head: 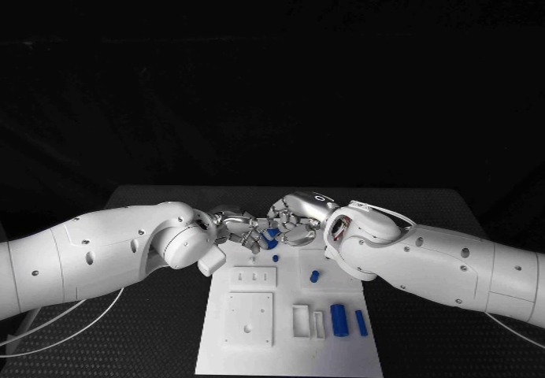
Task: Assemble the parts on the task board
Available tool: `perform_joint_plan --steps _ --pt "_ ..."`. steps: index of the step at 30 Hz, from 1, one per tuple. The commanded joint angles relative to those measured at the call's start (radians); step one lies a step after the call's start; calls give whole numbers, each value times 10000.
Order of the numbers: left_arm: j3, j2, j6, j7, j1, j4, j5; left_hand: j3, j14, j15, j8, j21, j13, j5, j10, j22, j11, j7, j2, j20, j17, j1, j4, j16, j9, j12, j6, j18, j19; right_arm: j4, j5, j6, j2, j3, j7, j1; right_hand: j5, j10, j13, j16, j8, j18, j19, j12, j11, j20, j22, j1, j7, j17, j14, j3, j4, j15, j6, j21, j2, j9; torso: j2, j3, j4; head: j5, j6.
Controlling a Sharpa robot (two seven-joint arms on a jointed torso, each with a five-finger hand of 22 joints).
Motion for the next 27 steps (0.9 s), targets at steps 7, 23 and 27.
perform_joint_plan --steps 7,23,27 --pt "14 43 319 -137 -21 36 -136 1419 -261 59 -114 229 295 -84 -608 203 13 -49 -182 56 -334 -1126 -2047 415 627 918 53 -74 -129 -12 -82 -121 0 -2 -85 -22 37 87 -16 55 51 140 38 8 -10 -11 53 -13 405 -12 10 78 24 -58 1124 53 59 121 -1 1 -3 -12 -18" --pt "14 49 65 -60 -23 -10 -87 2195 -250 45 -246 431 252 -277 -678 206 -16 -80 523 72 -549 -1761 -3100 644 913 1230 194 -74 -141 4 4 54 -1 -2 -10 -22 48 94 -16 54 44 140 43 8 -12 -12 52 -21 404 -15 13 91 27 -60 1130 55 51 129 -3 -1 5 -8 -32" --pt "14 46 84 -72 -23 -7 -52 2209 -248 43 -256 437 245 -272 -679 205 -15 -79 580 73 -558 -1804 -3107 650 918 1232 196 -74 -141 22 19 65 -5 -2 -9 -22 48 94 -17 54 43 140 43 7 -12 -12 52 -21 404 -15 13 92 27 -60 1130 55 51 129 -2 -6 -1 -10 -44"
